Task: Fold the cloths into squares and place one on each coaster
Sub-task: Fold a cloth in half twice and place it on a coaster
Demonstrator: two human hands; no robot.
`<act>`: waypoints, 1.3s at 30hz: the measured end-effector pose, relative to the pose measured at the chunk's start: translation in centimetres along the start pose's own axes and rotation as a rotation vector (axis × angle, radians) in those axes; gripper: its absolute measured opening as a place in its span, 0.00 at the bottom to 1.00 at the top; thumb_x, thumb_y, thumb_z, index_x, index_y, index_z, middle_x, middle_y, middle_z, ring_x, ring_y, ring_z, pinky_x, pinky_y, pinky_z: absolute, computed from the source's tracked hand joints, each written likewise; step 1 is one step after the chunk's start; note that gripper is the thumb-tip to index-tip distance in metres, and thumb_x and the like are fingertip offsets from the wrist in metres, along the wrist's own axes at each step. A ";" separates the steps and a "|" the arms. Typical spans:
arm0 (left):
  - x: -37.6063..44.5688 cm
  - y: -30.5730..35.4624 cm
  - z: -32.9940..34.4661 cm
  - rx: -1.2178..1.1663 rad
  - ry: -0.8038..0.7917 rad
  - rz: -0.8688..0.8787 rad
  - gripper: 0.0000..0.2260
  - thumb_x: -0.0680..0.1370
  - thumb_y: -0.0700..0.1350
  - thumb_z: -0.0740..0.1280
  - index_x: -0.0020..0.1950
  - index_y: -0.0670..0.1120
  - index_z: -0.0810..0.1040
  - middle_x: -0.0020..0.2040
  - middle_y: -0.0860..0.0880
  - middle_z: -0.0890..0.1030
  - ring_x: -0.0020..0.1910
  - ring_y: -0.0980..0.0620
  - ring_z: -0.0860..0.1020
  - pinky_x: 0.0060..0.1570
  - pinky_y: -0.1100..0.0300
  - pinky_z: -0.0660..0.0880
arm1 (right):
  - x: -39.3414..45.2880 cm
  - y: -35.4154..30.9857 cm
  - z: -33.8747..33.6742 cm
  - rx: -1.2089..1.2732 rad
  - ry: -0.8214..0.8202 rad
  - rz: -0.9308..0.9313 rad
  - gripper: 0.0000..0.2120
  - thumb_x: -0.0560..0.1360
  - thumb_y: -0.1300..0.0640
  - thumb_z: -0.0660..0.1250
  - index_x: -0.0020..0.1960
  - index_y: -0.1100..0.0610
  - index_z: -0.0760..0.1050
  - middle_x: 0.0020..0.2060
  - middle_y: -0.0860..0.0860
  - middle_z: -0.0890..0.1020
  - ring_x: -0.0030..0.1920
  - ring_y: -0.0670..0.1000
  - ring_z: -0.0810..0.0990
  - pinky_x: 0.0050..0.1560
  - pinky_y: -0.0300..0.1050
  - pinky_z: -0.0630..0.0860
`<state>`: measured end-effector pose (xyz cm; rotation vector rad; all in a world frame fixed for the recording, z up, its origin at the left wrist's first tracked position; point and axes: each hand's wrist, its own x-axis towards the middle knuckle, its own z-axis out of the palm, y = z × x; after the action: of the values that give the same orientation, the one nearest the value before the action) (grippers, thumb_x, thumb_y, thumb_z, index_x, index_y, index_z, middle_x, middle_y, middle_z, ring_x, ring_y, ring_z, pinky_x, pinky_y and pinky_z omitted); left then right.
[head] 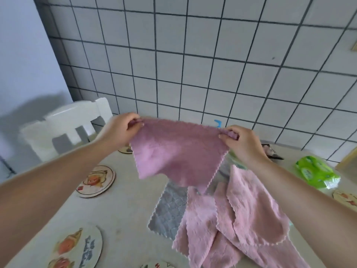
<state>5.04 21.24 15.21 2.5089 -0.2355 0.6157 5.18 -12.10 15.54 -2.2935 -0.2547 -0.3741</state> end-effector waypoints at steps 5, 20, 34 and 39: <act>-0.5 -8.7 -5.5 0.042 -0.037 -0.158 0.17 0.72 0.57 0.68 0.34 0.45 0.74 0.30 0.43 0.76 0.33 0.43 0.75 0.35 0.49 0.73 | 2.1 -5.1 6.9 -0.069 -0.076 0.111 0.10 0.74 0.52 0.67 0.40 0.59 0.78 0.26 0.48 0.75 0.29 0.48 0.72 0.29 0.38 0.65; -8.7 -18.5 -13.4 -0.891 -0.014 -0.521 0.03 0.77 0.39 0.63 0.44 0.44 0.74 0.43 0.47 0.77 0.42 0.53 0.78 0.43 0.62 0.80 | -3.1 -12.9 19.4 0.440 -0.087 0.211 0.14 0.77 0.62 0.62 0.33 0.52 0.72 0.20 0.39 0.73 0.26 0.36 0.70 0.30 0.29 0.64; -27.6 -22.8 -5.7 -0.515 -0.471 -0.953 0.06 0.78 0.51 0.63 0.47 0.50 0.74 0.45 0.46 0.75 0.42 0.48 0.76 0.44 0.46 0.80 | -18.2 -5.6 27.1 0.194 -0.610 0.526 0.11 0.80 0.51 0.55 0.50 0.56 0.72 0.45 0.48 0.77 0.48 0.48 0.75 0.52 0.46 0.69; -28.9 -22.8 -4.7 -0.524 -0.512 -1.013 0.09 0.78 0.50 0.63 0.50 0.46 0.75 0.46 0.45 0.76 0.41 0.49 0.75 0.35 0.57 0.76 | -20.0 -4.5 27.8 0.098 -0.715 0.583 0.16 0.79 0.48 0.55 0.55 0.60 0.71 0.59 0.61 0.76 0.60 0.59 0.74 0.63 0.55 0.69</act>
<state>-15.65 44.08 -5.54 1.8700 0.5947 -0.4463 -9.66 10.06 -6.37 -2.1961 0.0569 0.7448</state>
